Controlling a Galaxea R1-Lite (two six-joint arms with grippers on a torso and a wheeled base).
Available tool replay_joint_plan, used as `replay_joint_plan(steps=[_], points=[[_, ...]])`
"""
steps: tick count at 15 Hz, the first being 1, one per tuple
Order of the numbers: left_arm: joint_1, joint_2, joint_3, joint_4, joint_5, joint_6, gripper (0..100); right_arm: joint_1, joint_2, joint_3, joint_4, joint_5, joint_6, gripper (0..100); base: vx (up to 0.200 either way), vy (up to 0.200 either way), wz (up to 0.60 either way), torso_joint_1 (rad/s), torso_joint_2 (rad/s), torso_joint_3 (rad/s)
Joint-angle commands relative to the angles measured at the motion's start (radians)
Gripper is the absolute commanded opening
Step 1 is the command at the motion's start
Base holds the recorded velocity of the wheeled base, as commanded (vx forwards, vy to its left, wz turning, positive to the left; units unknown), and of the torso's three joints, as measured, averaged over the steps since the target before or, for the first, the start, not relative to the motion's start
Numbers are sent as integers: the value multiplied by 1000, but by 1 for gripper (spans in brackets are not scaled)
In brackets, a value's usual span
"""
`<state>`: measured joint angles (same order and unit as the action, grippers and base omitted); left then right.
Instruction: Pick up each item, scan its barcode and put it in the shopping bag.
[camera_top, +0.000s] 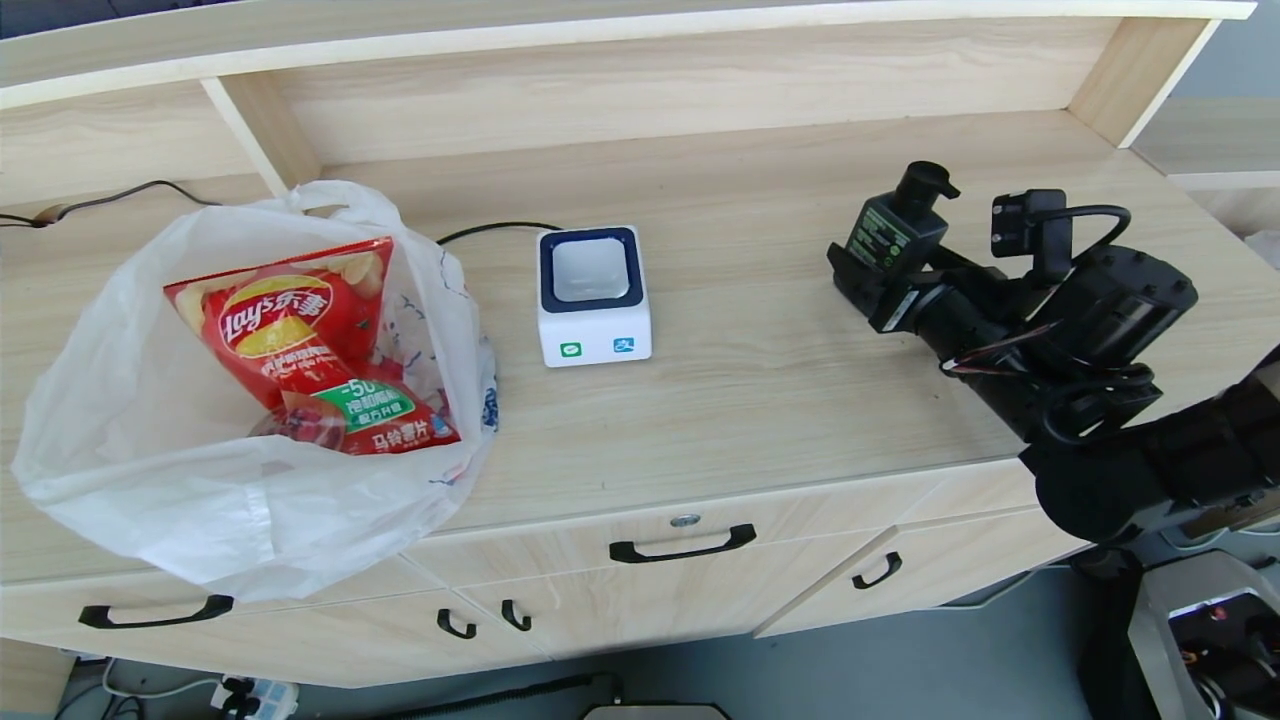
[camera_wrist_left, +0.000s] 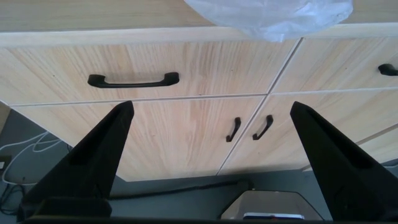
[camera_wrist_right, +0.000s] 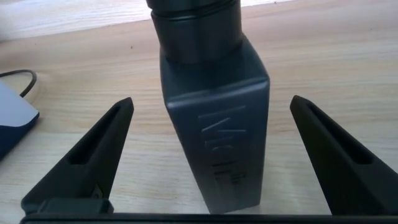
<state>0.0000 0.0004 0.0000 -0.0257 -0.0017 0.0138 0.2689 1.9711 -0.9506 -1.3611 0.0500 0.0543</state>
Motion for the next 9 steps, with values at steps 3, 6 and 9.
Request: replay_joint_plan(steps=[3, 6, 9], points=[[0, 0, 0, 0, 0, 2, 100, -4, 3, -23, 8, 10, 3, 100, 0, 0, 0, 0, 0, 0], [0, 0, 0, 0, 0, 2, 100, -2, 15, -42, 10, 8, 3, 100, 0, 0, 0, 0, 0, 0], [0, 0, 0, 0, 0, 2, 100, -4, 20, -42, 10, 4, 4, 0, 0, 0, 0, 0, 0, 0]])
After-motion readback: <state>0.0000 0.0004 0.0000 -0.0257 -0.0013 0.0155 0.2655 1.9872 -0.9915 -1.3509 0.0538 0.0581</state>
